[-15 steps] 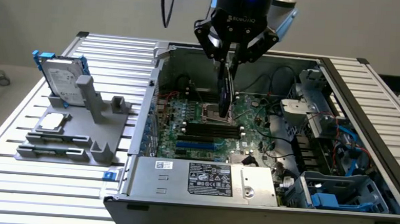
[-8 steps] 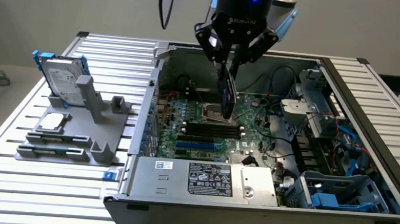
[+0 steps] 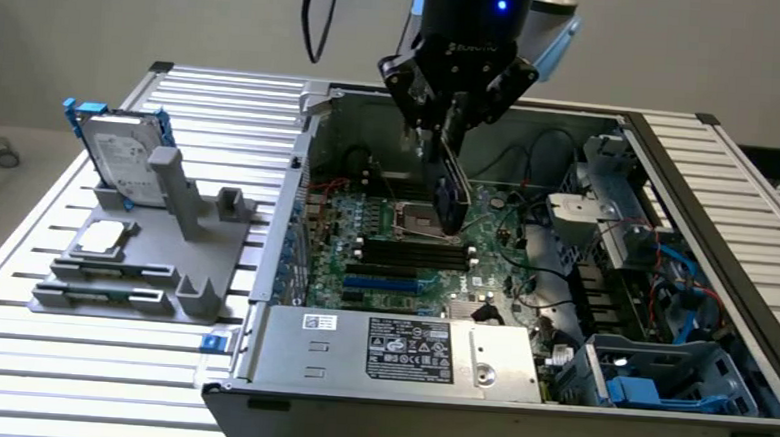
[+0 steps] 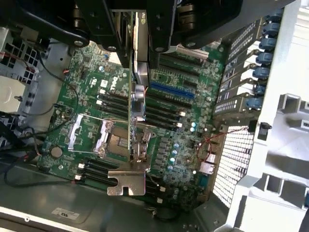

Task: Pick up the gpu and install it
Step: 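Insert the gpu into the slot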

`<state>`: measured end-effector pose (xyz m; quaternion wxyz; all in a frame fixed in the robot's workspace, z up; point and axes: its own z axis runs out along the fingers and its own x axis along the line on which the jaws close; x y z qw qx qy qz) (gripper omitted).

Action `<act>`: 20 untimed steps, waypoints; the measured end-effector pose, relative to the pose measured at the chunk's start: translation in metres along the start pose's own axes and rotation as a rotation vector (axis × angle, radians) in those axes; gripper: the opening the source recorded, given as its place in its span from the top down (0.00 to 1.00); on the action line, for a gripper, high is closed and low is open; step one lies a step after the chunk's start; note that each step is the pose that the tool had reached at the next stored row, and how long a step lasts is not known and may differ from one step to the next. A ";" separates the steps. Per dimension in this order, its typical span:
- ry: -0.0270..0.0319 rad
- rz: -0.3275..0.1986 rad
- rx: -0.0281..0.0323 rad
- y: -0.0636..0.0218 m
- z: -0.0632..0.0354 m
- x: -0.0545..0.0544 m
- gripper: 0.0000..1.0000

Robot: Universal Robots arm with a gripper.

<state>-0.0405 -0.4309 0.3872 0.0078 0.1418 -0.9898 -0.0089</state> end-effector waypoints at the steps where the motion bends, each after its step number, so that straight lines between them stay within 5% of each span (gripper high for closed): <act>1: 0.0003 -0.018 0.0003 0.0000 0.0009 0.000 0.73; 20: 0.0073 -0.363 0.0047 -0.0003 0.0178 0.000 0.73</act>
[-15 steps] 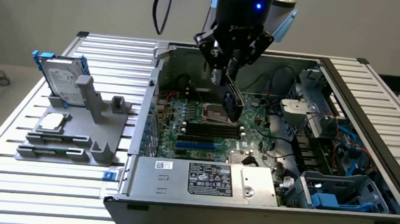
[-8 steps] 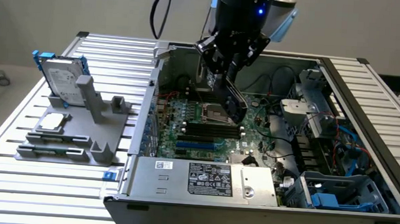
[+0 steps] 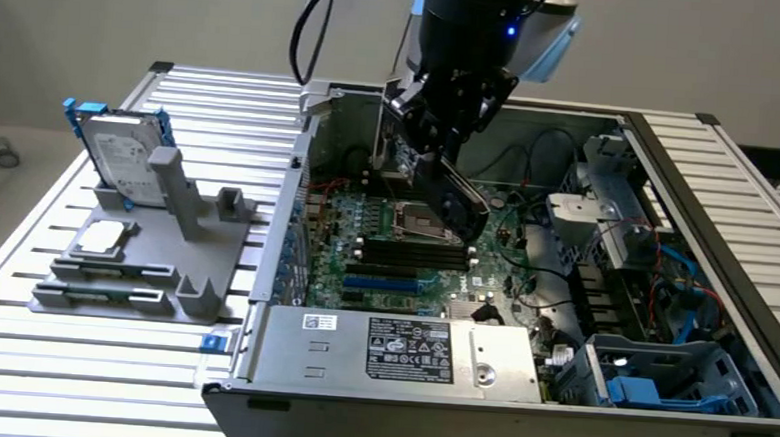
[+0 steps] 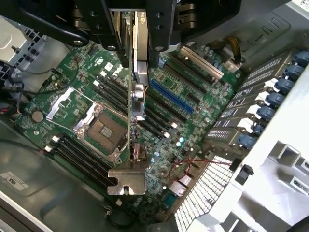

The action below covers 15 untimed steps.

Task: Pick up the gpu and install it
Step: 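Insert the gpu into the slot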

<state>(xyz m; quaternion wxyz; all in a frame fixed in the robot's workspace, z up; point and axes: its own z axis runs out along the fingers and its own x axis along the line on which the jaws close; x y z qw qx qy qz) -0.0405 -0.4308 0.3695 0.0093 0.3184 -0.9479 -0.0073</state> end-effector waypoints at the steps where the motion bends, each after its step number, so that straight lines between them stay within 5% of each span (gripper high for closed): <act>1: 0.0003 -0.018 0.0002 0.0000 0.0008 0.000 0.73; 15: 0.0054 -0.274 0.0036 -0.0003 0.0120 0.000 0.73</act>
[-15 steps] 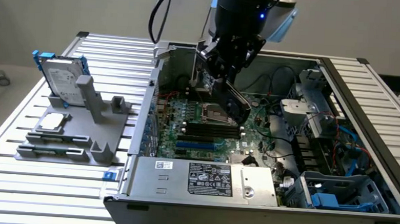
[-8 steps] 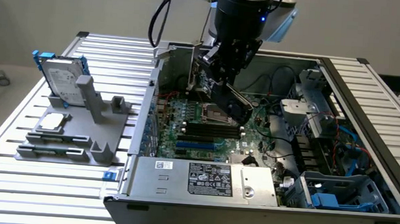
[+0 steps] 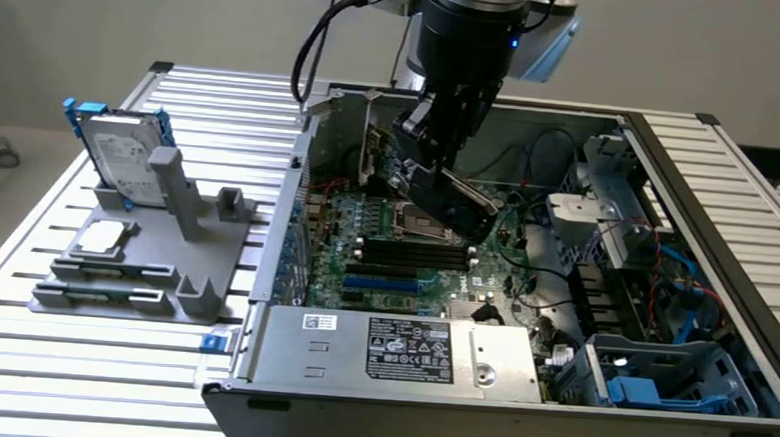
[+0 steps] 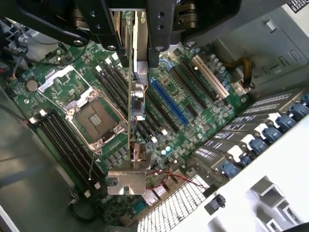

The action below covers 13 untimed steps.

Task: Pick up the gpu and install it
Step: 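Insert the gpu into the slot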

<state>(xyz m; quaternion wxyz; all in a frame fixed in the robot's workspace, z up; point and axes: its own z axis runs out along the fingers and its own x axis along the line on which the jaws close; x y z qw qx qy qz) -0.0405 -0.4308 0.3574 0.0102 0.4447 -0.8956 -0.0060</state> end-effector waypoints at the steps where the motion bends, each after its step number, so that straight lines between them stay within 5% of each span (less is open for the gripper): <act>1: 0.0004 -0.018 0.0002 0.0000 0.0007 0.000 0.73; 13: 0.0047 -0.236 0.0030 -0.0002 0.0097 0.000 0.73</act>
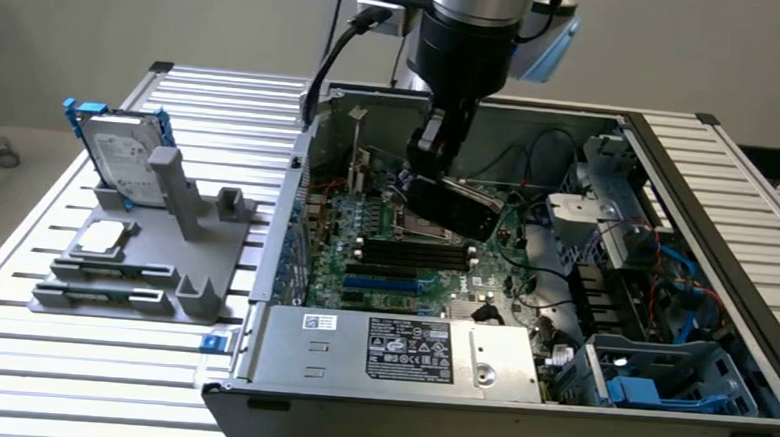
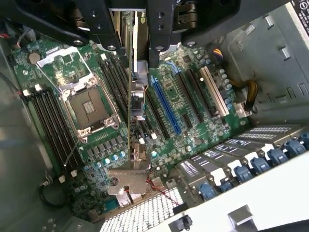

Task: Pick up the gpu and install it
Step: 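Insert the gpu into the slot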

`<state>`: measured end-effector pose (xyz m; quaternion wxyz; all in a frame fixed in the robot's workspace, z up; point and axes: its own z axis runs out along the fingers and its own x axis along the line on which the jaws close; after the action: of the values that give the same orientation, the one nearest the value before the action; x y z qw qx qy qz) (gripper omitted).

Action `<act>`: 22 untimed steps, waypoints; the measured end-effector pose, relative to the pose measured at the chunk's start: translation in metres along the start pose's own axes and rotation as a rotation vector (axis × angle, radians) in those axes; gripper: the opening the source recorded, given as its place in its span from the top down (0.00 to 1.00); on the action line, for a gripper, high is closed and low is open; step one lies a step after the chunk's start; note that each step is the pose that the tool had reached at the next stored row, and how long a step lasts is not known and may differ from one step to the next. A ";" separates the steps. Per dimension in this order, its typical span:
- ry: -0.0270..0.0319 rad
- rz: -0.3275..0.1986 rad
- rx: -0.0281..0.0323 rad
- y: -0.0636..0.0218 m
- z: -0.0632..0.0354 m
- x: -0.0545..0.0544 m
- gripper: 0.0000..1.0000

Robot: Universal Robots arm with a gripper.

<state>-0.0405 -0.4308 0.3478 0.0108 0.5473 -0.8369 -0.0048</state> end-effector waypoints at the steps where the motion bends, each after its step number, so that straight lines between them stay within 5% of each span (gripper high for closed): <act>1: 0.0003 -0.018 0.0003 0.0000 0.0007 0.000 0.73; 22: 0.0076 -0.395 0.0051 0.0003 0.0145 0.000 0.73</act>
<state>-0.0412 -0.4309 0.3333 0.0115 0.7010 -0.7130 -0.0026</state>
